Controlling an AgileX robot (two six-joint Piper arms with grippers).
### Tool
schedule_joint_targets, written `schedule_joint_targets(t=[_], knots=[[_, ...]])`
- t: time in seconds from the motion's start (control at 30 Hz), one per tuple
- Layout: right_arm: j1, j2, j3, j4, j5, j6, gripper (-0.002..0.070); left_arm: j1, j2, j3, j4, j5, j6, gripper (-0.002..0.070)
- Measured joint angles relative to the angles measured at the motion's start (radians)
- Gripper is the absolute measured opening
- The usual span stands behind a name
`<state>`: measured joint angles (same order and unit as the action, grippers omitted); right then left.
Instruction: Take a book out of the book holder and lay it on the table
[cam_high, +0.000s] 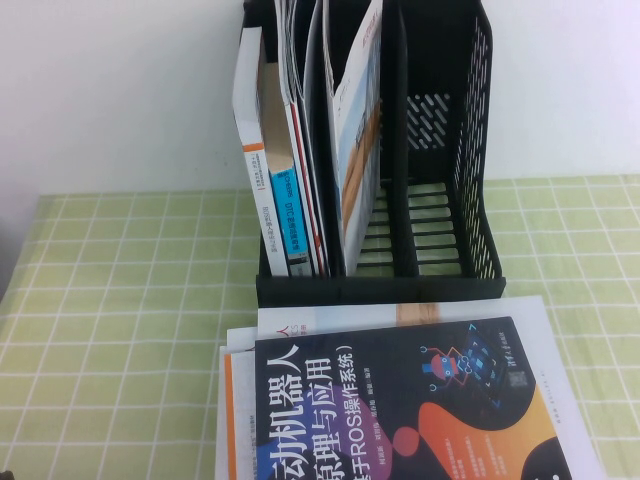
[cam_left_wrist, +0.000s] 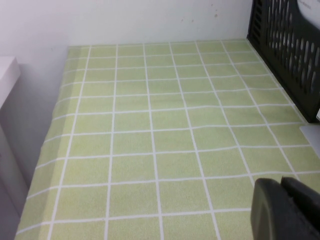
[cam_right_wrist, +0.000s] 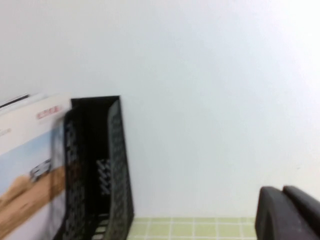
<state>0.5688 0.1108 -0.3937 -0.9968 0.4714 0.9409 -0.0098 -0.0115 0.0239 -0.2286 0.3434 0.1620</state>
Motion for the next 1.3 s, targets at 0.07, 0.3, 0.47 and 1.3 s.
schedule_joint_targets(t=[0.07,0.3,0.47,1.3], knots=[[-0.093,0.000,0.000,0.007,-0.030,0.002,0.0004,0.000,0.000,0.000,0.000,0.000,0.000,-0.0003],[-0.225,-0.005,0.030,0.223,-0.225,-0.136,0.0004,0.000,0.000,0.000,0.000,0.000,0.000,-0.0003],[-0.289,-0.083,0.108,0.784,-0.224,-0.773,0.0004,0.000,0.000,0.000,0.000,0.000,0.000,-0.0003],[-0.653,-0.122,0.421,1.153,-0.104,-1.079,0.0004,0.000,0.000,0.000,0.000,0.000,0.000,-0.0003]])
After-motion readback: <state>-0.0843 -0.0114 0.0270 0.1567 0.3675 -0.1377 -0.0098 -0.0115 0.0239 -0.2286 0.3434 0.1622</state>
